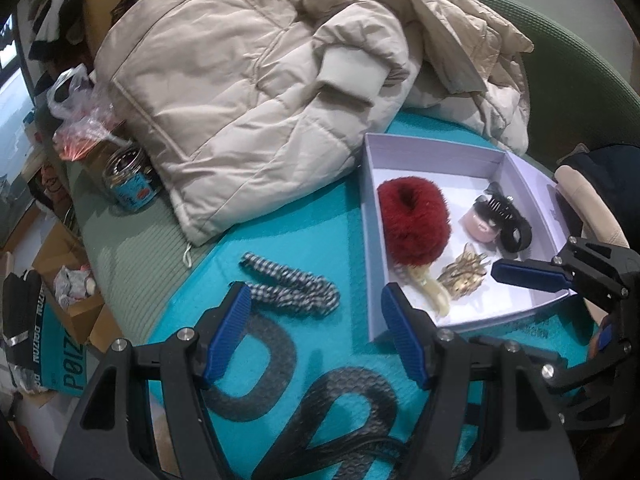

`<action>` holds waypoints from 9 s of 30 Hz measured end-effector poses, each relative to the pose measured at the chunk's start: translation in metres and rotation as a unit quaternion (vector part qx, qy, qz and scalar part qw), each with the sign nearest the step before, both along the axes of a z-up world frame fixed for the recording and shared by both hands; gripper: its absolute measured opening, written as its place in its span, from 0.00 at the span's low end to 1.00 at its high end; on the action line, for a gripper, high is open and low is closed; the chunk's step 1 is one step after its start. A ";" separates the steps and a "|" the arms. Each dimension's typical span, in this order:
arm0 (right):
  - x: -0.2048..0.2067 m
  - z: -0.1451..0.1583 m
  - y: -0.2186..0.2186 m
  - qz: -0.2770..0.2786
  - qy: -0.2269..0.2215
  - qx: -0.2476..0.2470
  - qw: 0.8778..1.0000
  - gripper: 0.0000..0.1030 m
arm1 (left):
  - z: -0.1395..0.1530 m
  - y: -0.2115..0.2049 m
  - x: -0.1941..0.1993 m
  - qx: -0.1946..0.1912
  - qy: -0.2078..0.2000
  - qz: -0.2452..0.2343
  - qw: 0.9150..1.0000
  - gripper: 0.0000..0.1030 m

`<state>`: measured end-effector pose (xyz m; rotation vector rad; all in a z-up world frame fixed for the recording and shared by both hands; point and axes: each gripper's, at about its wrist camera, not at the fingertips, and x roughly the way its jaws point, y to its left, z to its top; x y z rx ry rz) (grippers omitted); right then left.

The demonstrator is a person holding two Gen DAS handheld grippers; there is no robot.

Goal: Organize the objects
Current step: 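Withdraw both tools from the box toward the gingham scrunchie, then grasp the black-white gingham scrunchie with the left tool, then carry the gingham scrunchie with the left tool over the box, then lower the gingham scrunchie onto the red scrunchie and open the left tool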

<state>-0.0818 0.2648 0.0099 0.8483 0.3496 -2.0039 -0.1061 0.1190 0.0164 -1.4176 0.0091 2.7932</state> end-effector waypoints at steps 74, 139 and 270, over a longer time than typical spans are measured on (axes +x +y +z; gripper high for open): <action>0.014 -0.080 -0.035 0.092 -0.077 0.101 0.988 0.20 | -0.090 -0.024 -0.078 0.002 -0.059 0.025 0.998 0.42; 0.062 0.005 -0.009 -0.104 -0.024 0.098 0.990 0.18 | 0.011 0.006 0.060 0.035 -0.022 -0.156 0.987 0.13; -0.084 0.030 0.088 -0.324 0.041 0.032 0.945 0.46 | 0.007 0.119 -0.116 0.024 -0.017 -0.191 0.981 0.54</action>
